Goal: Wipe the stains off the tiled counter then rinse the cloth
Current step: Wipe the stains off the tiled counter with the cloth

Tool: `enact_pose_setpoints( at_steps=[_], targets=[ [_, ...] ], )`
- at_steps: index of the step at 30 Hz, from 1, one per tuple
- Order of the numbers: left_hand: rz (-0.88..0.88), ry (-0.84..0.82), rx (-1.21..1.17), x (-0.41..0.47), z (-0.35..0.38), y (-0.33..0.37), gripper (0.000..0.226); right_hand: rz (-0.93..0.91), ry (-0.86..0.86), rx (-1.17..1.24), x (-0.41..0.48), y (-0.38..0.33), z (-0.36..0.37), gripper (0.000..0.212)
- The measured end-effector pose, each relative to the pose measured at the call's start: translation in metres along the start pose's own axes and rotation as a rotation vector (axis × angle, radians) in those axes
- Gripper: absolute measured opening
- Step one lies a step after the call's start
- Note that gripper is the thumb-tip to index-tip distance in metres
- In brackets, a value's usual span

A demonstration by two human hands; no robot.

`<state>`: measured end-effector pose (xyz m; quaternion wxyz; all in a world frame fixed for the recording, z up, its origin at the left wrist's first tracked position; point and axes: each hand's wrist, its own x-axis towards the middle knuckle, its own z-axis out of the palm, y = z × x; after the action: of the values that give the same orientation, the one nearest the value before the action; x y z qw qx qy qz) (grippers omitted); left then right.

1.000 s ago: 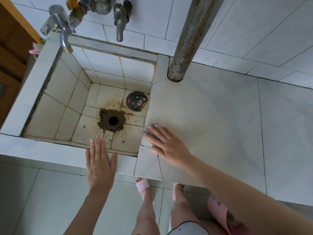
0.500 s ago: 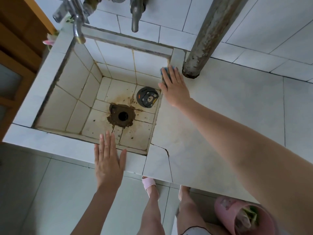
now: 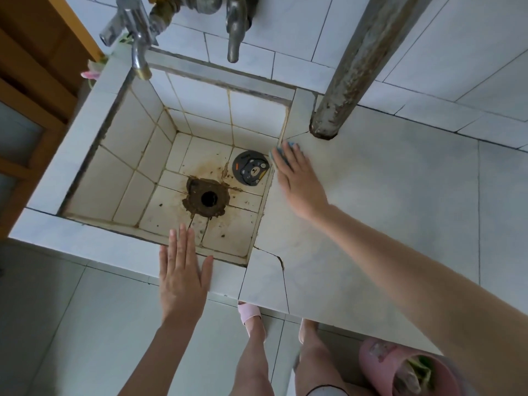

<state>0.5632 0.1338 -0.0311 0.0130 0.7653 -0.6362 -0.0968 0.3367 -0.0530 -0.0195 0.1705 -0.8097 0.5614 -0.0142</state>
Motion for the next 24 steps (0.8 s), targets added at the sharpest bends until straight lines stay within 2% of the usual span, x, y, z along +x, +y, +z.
enact_pose_setpoints(
  at_steps=[4,9,12,16,21,24],
  targets=[
    [0.022,-0.018,-0.029,-0.001,-0.005,-0.002,0.067,-0.076,-0.041,-0.021,-0.09,-0.025,0.026,0.05],
    [0.034,-0.04,-0.093,0.0,-0.01,-0.007,0.068,-0.112,0.023,-0.032,-0.177,-0.072,0.051,0.05],
    [0.045,-0.072,-0.11,0.0,-0.012,-0.013,0.068,-0.067,0.0,-0.017,-0.185,-0.095,0.056,0.051],
    [0.031,-0.116,-0.146,-0.004,-0.019,-0.026,0.068,-0.143,-0.099,-0.025,-0.172,-0.118,0.067,0.054],
    [-0.05,-0.025,-0.302,-0.011,-0.031,-0.038,0.062,-0.175,-0.248,-0.047,-0.145,-0.152,0.074,0.071],
    [-0.099,-0.015,-0.392,-0.014,-0.042,-0.043,0.058,-0.191,-0.252,0.008,-0.135,-0.158,0.074,0.076]
  ],
)
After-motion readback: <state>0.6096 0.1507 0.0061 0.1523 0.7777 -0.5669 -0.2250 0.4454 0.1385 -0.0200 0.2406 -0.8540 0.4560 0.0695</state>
